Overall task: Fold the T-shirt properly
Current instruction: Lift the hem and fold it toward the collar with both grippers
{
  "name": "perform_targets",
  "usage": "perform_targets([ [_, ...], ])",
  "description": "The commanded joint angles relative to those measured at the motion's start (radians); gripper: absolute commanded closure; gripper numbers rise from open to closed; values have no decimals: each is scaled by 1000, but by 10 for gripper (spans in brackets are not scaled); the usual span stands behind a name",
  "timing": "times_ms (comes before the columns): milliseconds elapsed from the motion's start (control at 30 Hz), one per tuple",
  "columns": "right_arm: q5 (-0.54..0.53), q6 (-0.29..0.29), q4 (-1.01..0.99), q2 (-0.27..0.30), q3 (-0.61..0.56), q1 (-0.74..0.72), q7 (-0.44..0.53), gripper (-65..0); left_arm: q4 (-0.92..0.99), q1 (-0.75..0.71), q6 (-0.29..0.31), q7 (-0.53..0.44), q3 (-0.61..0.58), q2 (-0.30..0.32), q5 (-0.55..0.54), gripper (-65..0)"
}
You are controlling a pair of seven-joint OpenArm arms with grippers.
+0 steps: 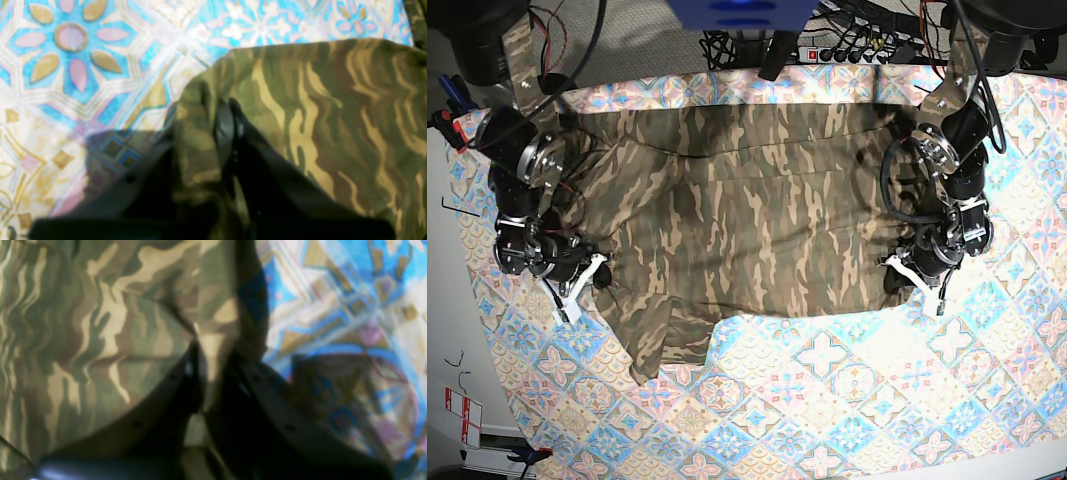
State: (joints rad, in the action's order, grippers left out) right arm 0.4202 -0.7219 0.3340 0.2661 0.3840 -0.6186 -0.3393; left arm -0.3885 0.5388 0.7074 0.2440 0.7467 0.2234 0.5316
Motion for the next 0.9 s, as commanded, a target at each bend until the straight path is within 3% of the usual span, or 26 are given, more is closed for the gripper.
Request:
perform_targets([
  [0,10,24,50,22,0,-27,-10,-11,-30,0,-9,82,-2,8,46,-31],
  [267,6,24,239,17,0,52,-85,-11,-218,-3,-9,249,-2,4,46,-31],
  [500,6,24,420,-9,0,151,-129,-11,-455,-104,-9,344,-3,-17,46,-31],
  [867,6,24,707,-55,0,285,-125,-11,-676,-171,-9,371,-6,-55,46,-32],
])
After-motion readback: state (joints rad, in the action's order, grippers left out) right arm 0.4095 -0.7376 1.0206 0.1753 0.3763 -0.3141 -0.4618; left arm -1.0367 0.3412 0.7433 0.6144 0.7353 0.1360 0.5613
